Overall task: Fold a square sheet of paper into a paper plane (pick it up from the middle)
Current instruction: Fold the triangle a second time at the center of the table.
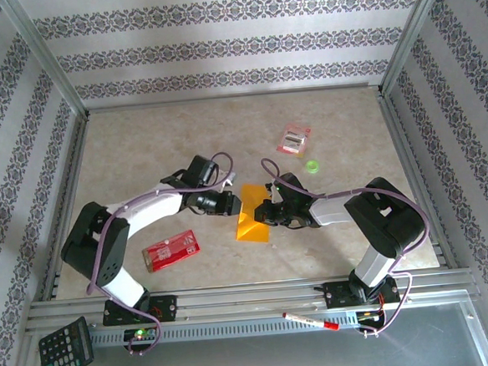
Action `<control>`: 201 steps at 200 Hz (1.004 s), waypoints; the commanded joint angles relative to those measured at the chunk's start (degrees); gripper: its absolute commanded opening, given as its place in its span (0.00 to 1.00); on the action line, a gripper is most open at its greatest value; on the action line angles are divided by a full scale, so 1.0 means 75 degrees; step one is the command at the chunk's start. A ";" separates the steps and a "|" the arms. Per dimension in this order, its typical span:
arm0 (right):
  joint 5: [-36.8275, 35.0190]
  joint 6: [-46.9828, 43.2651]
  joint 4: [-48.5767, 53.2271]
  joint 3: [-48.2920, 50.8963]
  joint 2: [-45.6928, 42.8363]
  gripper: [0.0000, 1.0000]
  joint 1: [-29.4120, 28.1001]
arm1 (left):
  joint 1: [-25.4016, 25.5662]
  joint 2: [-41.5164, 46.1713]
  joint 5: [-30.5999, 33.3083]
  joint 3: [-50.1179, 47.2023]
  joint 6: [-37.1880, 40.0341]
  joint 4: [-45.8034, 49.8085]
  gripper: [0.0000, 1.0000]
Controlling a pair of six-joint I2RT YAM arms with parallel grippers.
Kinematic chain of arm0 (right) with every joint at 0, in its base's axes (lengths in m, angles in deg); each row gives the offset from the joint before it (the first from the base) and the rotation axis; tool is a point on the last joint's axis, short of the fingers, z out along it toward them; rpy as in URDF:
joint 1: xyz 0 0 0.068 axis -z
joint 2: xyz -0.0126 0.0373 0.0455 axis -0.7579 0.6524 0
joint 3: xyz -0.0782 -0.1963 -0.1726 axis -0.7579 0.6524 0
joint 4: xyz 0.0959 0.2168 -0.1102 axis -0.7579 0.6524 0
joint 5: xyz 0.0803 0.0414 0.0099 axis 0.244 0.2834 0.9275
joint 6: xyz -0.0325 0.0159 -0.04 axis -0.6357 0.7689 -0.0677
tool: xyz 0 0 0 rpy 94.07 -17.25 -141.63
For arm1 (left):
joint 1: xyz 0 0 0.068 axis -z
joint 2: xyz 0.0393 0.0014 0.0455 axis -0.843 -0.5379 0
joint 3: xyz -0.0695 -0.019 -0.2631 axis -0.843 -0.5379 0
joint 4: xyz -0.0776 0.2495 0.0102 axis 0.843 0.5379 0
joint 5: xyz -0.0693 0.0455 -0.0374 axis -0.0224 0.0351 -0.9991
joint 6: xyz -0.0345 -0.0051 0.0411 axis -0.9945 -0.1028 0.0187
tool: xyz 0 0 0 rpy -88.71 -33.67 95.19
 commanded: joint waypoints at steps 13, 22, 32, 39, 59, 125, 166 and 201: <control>-0.0409 -0.0097 0.0940 0.0231 0.0199 0.00 0.0060 | 0.0774 0.0003 -0.0693 -0.0594 -0.0712 -0.0439 0.07; -0.0407 -0.0120 0.0949 0.0224 0.0195 0.00 0.0060 | 0.0882 -0.0109 -0.0699 -0.0607 -0.0739 -0.0483 0.04; -0.0409 -0.0140 0.0954 0.0230 0.0207 0.00 0.0071 | 0.0912 -0.0216 -0.0638 -0.0595 -0.0745 -0.0505 0.01; -0.0427 -0.0148 0.0950 0.0240 0.0217 0.00 0.0072 | 0.0912 -0.0303 -0.0598 -0.0573 -0.0727 -0.0523 0.00; -0.0421 -0.0133 0.0927 0.0265 0.0242 0.00 0.0077 | 0.0895 -0.0601 -0.0352 -0.0392 -0.0461 -0.0288 0.00; -0.0421 -0.0149 0.0951 0.0265 0.0196 0.00 0.0085 | 0.0553 -0.1117 -0.0275 -0.0392 -0.0288 -0.0422 0.00; -0.0433 -0.0149 0.0972 0.0288 0.0160 0.00 0.0083 | 0.0445 -0.1445 -0.0428 -0.0504 -0.0323 -0.0685 0.00; -0.0433 -0.0157 0.1006 0.0288 0.0137 0.00 0.0084 | 0.0443 -0.1121 -0.0755 -0.0563 -0.0624 -0.0952 0.00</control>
